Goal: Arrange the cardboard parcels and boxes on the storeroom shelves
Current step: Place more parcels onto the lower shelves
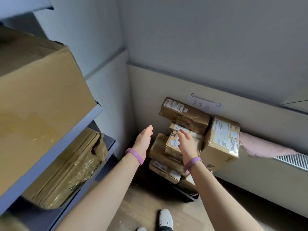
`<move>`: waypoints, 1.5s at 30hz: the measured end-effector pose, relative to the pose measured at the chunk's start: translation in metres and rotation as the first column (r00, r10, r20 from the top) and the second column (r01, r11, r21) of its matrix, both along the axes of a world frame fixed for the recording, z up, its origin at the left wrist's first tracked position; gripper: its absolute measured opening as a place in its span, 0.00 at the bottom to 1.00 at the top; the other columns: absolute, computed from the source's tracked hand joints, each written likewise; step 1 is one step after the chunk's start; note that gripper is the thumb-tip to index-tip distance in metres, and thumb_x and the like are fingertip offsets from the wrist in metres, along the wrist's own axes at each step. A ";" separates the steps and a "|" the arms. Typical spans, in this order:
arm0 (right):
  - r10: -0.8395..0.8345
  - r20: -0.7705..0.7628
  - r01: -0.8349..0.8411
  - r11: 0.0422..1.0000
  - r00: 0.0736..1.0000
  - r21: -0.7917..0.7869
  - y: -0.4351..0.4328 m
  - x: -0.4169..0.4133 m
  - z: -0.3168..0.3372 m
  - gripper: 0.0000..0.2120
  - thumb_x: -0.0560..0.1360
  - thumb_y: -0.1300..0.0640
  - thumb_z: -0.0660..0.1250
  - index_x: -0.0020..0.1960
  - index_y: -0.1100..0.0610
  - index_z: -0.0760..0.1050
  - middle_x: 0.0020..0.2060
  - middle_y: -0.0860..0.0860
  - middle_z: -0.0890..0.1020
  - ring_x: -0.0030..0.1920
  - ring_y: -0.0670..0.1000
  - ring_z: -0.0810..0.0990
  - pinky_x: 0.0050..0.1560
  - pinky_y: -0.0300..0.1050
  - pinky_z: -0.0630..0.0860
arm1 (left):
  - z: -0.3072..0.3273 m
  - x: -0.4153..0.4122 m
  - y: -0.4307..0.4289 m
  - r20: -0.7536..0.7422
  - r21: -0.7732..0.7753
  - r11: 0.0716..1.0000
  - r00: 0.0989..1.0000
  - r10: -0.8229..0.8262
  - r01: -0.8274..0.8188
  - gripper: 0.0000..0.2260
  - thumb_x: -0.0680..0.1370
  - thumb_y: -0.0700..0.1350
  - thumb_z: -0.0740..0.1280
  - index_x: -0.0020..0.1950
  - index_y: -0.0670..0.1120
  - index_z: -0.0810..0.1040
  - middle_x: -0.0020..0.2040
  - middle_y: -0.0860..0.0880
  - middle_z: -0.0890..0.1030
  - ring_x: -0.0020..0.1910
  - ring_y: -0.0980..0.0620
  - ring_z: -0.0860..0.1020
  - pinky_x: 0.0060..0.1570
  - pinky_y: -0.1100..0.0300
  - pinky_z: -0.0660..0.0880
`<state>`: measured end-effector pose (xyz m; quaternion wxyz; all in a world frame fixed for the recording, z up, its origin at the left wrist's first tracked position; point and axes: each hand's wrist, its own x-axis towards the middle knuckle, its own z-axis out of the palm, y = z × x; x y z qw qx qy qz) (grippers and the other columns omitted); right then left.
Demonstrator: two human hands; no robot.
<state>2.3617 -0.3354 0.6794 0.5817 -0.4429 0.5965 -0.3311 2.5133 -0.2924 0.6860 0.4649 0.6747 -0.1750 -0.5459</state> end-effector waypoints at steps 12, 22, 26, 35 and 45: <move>0.518 0.057 -0.514 0.855 0.854 -0.063 0.054 0.076 0.033 0.21 0.82 0.49 0.61 0.74 0.52 0.69 0.71 0.51 0.73 0.70 0.52 0.71 0.74 0.54 0.66 | 0.049 0.039 0.122 0.070 -0.106 0.866 0.865 0.497 -0.489 0.11 0.83 0.56 0.60 0.58 0.53 0.77 0.63 0.52 0.76 0.63 0.53 0.71 0.62 0.57 0.62; 0.893 0.113 -0.891 0.446 0.436 -0.087 0.199 0.146 0.043 0.20 0.82 0.52 0.62 0.73 0.55 0.70 0.67 0.52 0.76 0.69 0.54 0.73 0.73 0.55 0.66 | 0.070 0.031 0.323 0.115 -0.113 0.503 0.492 0.863 -0.857 0.21 0.83 0.57 0.58 0.74 0.51 0.71 0.74 0.51 0.72 0.73 0.50 0.68 0.73 0.50 0.59; 0.957 0.132 -0.955 0.272 0.257 -0.117 0.275 0.164 0.048 0.23 0.79 0.50 0.66 0.72 0.57 0.71 0.64 0.53 0.77 0.65 0.53 0.74 0.71 0.52 0.68 | 0.075 0.015 0.405 0.131 -0.119 0.333 0.318 0.939 -0.935 0.20 0.82 0.59 0.58 0.71 0.53 0.73 0.74 0.52 0.72 0.72 0.50 0.68 0.74 0.49 0.59; 0.990 0.115 -0.991 -0.062 -0.075 -0.118 0.452 0.159 0.045 0.17 0.82 0.53 0.62 0.69 0.55 0.72 0.65 0.54 0.75 0.67 0.55 0.73 0.72 0.58 0.67 | 0.074 -0.050 0.572 0.125 -0.138 -0.033 -0.050 0.991 -0.990 0.20 0.84 0.54 0.56 0.72 0.47 0.72 0.74 0.49 0.72 0.70 0.50 0.69 0.64 0.56 0.63; 0.958 0.161 -0.971 -0.231 -0.239 -0.069 0.650 0.102 0.041 0.31 0.72 0.47 0.69 0.70 0.60 0.72 0.59 0.52 0.75 0.61 0.52 0.74 0.66 0.47 0.68 | 0.049 -0.125 0.760 0.059 -0.100 -0.214 -0.220 0.974 -0.972 0.15 0.81 0.59 0.60 0.63 0.53 0.74 0.67 0.52 0.76 0.63 0.49 0.73 0.56 0.55 0.67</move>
